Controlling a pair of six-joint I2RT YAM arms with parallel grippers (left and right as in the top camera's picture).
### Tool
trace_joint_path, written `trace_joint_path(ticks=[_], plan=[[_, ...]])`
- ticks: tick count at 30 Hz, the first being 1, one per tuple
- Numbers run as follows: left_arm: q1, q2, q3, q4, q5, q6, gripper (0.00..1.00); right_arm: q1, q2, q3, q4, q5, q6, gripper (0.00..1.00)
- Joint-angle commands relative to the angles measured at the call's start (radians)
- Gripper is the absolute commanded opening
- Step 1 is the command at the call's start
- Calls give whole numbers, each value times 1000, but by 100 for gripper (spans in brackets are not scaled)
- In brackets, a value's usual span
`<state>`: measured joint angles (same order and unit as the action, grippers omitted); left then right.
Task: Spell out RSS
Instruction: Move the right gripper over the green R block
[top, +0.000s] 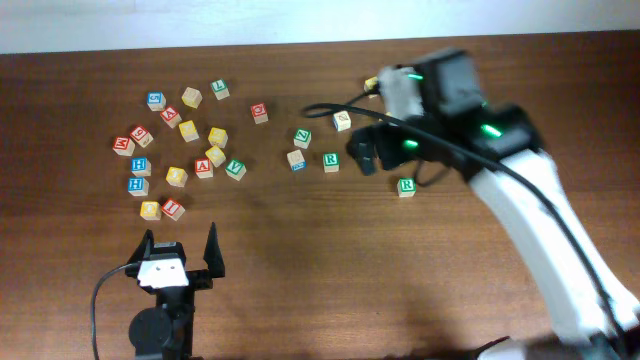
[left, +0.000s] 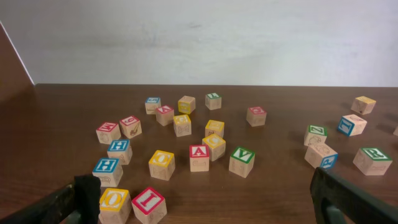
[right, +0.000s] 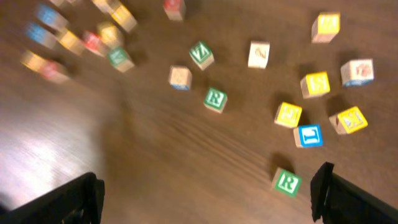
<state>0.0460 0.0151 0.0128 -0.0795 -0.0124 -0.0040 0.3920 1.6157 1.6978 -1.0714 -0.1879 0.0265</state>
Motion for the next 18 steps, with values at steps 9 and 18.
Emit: trace_joint_path(ticks=[9,18], plan=[[-4,-3,-4,-4,-3,-10,99,59,375,138,41,-84,23,98],[-4,-3,-4,-4,-3,-10,99,81,534,138,145,126,333,82]])
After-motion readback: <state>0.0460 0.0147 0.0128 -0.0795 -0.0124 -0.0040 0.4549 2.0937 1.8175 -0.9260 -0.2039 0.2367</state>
